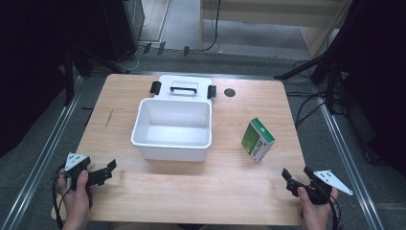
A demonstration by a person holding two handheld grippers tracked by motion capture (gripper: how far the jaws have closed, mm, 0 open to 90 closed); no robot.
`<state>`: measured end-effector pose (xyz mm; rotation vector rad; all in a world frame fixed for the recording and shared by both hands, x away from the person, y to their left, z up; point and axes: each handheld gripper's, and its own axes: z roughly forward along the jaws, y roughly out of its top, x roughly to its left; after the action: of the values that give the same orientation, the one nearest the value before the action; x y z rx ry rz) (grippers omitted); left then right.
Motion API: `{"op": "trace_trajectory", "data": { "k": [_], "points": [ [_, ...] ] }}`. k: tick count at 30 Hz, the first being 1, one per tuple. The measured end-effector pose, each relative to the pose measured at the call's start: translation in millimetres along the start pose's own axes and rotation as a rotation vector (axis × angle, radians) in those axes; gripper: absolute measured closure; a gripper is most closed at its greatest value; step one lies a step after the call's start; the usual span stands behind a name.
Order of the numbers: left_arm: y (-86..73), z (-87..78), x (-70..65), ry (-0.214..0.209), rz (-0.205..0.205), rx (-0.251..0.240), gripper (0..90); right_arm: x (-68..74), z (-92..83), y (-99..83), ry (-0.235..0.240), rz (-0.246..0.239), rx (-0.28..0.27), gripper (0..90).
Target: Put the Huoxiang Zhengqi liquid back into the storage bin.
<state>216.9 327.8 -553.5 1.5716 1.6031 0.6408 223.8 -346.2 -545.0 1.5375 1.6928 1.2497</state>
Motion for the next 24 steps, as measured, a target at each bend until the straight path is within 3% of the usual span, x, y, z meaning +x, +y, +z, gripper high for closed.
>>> {"op": "trace_trajectory", "data": {
  "k": [12, 24],
  "points": [
    [1.3, 2.0, 0.8, 0.009, -0.010, 0.002, 0.1, -1.2, -1.0, -0.1, 0.014, 0.004, -0.013, 9.2],
    [0.8, 1.1, 0.7, -0.002, -0.002, -0.004, 0.1, 3.3, -0.3, -0.4, -0.021, -0.029, -0.001, 9.2]
  ]
}}
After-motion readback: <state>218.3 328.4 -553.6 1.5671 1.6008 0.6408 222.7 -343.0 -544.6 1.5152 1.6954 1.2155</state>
